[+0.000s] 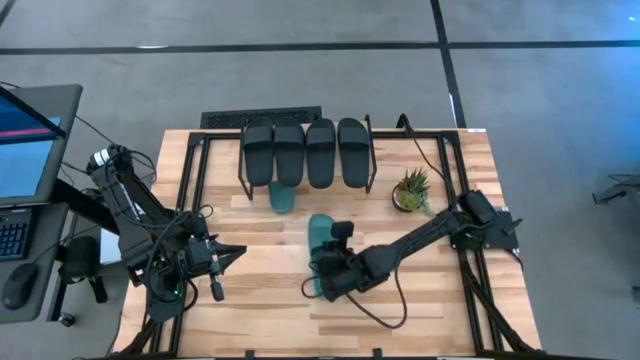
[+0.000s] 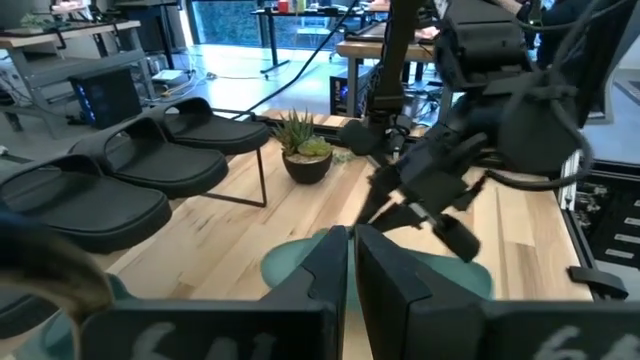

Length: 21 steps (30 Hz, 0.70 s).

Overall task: Pick and place slides into the shelf
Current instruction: Put the green slide under the shelf

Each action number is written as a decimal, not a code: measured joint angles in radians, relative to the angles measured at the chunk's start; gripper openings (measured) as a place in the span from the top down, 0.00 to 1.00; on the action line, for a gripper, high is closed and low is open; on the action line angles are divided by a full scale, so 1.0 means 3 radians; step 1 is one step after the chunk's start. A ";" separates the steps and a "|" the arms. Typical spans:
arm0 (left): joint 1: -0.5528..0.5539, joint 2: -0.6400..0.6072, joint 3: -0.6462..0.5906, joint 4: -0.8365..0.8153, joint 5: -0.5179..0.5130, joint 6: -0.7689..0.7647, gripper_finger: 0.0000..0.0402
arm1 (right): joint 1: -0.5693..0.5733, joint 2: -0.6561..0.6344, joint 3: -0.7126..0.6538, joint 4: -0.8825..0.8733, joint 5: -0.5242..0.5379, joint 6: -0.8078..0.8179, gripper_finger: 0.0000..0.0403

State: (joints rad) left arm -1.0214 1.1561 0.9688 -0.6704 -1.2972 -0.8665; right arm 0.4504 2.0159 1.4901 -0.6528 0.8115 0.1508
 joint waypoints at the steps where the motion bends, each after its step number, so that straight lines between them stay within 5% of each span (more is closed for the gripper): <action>1: 0.0000 0.0000 0.0000 0.0000 -0.0006 0.0001 0.97 | -0.0040 0.0000 0.0004 0.0010 0.0000 -0.0046 0.99; 21: 0.0000 0.0000 0.0000 -0.0093 -0.0217 -0.0054 0.97 | -0.0878 0.0000 0.0004 0.0594 -0.0404 -0.1020 1.00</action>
State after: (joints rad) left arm -1.0214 1.1561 0.9688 -0.6982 -1.3622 -0.8826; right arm 0.1870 2.0159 1.4914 -0.4746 0.6904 -0.1551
